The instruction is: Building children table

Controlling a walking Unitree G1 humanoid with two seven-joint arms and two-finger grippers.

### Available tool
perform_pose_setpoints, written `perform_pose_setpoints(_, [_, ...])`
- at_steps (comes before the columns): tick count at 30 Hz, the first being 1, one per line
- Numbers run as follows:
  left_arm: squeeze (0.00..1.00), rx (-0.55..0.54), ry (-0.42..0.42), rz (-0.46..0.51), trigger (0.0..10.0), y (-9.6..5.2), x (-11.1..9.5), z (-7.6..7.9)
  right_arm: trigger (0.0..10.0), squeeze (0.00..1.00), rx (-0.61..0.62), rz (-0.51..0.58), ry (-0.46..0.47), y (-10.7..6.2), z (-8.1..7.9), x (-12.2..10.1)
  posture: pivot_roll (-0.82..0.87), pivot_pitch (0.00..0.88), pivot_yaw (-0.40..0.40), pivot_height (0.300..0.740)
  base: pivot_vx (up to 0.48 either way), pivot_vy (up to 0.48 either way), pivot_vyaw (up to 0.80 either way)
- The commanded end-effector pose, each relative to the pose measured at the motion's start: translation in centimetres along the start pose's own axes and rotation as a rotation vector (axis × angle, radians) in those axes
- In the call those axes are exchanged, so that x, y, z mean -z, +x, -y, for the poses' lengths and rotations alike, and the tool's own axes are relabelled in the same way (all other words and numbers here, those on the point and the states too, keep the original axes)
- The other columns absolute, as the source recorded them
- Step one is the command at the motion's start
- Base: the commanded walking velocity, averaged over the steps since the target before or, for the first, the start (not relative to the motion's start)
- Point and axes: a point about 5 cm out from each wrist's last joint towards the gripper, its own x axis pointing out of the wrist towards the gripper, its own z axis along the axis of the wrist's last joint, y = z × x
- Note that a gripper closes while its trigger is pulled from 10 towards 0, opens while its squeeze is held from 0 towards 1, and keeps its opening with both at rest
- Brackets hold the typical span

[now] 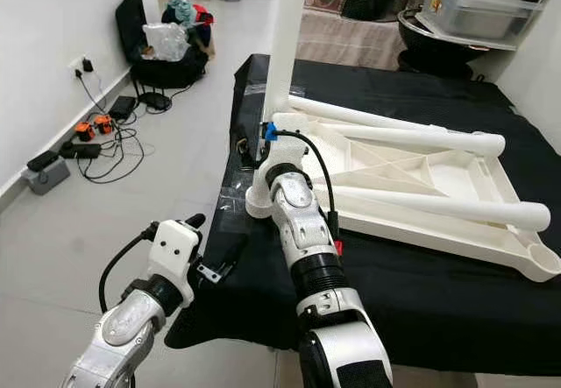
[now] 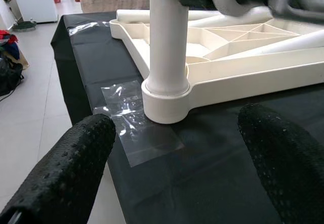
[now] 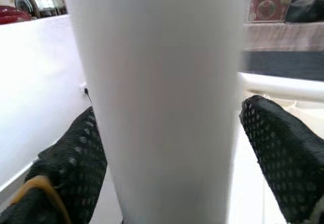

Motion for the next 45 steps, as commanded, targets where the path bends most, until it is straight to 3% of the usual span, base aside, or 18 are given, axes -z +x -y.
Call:
perform_pose_setpoints(1, [0.00,0.003,-0.006,-0.014,10.0,0.1,0.4,0.2,10.0,0.00,0.017,0.007,-0.005,-0.6,0.5,0.3,0.04,0.000,-0.096,0.740,0.000,0.000,0.00])
perform_pose_setpoints(12, [0.00,-0.001,-0.005,-0.017,10.0,0.2,0.5,-0.1,10.0,0.00,-0.074,0.025,0.028,-2.9,1.9,1.4,0.03,0.000,-0.086,0.740,0.000,0.000,0.00])
perform_pose_setpoints(17, [0.00,-0.006,-0.004,-0.023,10.0,0.4,0.6,-0.5,10.0,0.00,-0.237,0.060,0.032,-5.0,1.8,1.3,0.03,0.000,-0.078,0.740,0.000,0.000,0.00])
perform_pose_setpoints(19, [0.00,-0.007,-0.002,-0.026,10.0,0.4,0.6,-0.5,10.0,0.00,-0.240,0.066,0.001,-5.3,1.8,1.2,0.03,0.000,-0.078,0.740,0.000,0.000,0.00])
perform_pose_setpoints(22, [0.00,-0.006,0.003,-0.025,10.0,0.4,0.6,-0.5,10.0,0.00,-0.200,0.067,-0.028,-5.7,2.4,1.3,0.03,0.000,-0.078,0.740,0.000,0.000,0.00])
perform_pose_setpoints(26, [0.00,-0.012,0.011,-0.019,10.0,0.3,0.7,-0.6,10.0,0.00,-0.051,0.060,-0.176,-5.8,4.8,1.3,0.04,0.000,-0.078,0.740,0.000,0.000,0.00])
perform_pose_setpoints(34, [0.00,0.017,0.041,-0.020,10.0,0.5,0.9,-0.5,10.0,0.00,0.052,0.085,-0.201,-5.6,7.0,0.0,0.03,0.000,-0.070,0.740,0.000,0.000,0.00])
perform_pose_setpoints(37, [0.00,0.016,0.046,-0.014,10.0,0.5,0.7,-0.5,10.0,0.00,0.048,0.091,-0.196,-5.6,6.9,-0.3,0.03,0.000,-0.070,0.740,0.000,0.000,0.00])
perform_pose_setpoints(45, [0.00,-0.046,0.042,-0.012,10.0,0.7,0.4,-1.6,10.0,0.00,0.003,0.086,-0.190,-5.9,4.5,0.4,0.03,0.000,-0.066,0.740,0.000,0.000,-0.69])
